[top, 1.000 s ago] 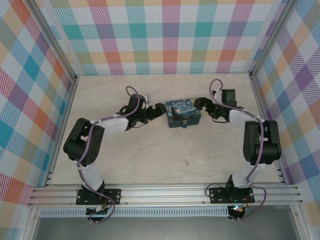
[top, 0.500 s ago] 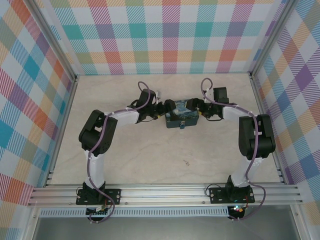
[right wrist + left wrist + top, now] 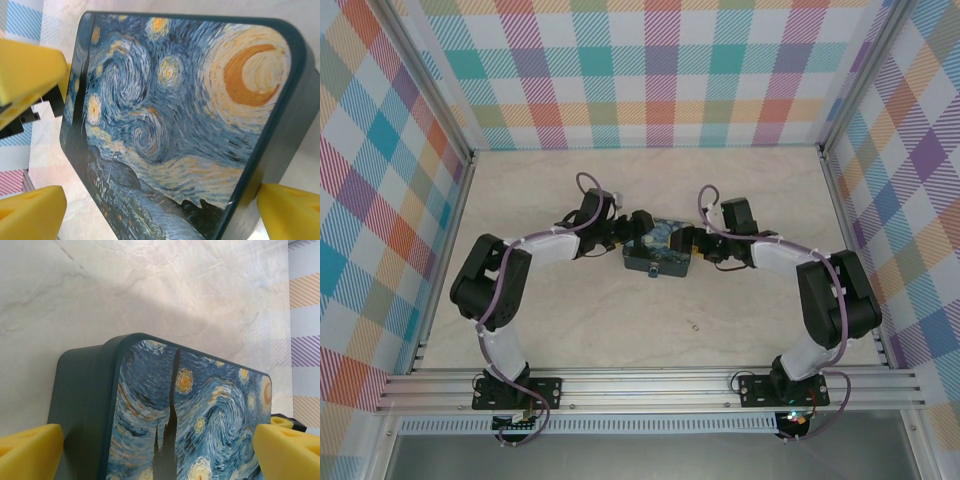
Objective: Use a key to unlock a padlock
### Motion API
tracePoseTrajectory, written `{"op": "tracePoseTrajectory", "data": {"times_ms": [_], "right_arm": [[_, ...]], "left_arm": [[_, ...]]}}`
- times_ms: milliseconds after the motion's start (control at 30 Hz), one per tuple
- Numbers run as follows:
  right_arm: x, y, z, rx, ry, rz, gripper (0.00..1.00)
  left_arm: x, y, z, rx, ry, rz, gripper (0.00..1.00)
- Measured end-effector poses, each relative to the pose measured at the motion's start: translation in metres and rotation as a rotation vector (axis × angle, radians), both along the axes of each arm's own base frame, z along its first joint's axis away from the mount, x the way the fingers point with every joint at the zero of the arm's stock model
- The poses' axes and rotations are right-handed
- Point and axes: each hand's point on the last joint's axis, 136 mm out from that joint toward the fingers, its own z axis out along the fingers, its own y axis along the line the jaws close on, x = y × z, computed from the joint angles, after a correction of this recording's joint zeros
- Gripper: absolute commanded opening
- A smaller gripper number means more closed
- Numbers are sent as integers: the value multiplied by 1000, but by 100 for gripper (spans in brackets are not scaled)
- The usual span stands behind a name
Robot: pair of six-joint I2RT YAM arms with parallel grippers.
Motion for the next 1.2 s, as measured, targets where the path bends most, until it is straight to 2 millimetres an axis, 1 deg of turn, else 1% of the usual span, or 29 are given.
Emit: {"op": "tracePoseTrajectory", "data": {"times_ms": [100, 200, 300, 367, 433, 533, 633, 733, 800, 900, 1067, 1200], "right_arm": [[-11, 8, 1, 1, 7, 19, 99], [-15, 7, 6, -21, -5, 15, 100], [-18, -4, 9, -85, -15, -15, 100], [-22, -14, 12, -134, -22, -35, 100], [-28, -24, 16, -179, -24, -52, 98], [-42, -36, 23, -221, -10, -67, 92], [-63, -43, 27, -242, 24, -63, 84], [-93, -43, 15, -269, 92, -30, 78], [-116, -43, 0, -300, 166, -3, 74], [-142, -45, -18, -353, 255, 31, 71], [-163, -42, -42, -453, 346, 84, 65], [-171, -41, -57, -528, 394, 114, 58]], "left_arm": [[-5, 11, 3, 5, -6, 16, 99], [-4, 23, 10, 7, -13, 35, 100], [2, 41, 22, 15, -40, 67, 100], [5, 56, 36, 27, -72, 96, 100], [4, 68, 51, 37, -112, 117, 100], [-4, 83, 74, 51, -171, 138, 100], [-18, 91, 88, 57, -213, 143, 100], [-32, 97, 92, 57, -230, 148, 100], [-41, 102, 91, 62, -232, 154, 100], [-52, 109, 85, 75, -222, 163, 100], [-64, 117, 86, 83, -232, 176, 100], [-68, 125, 86, 86, -240, 195, 100]]}}
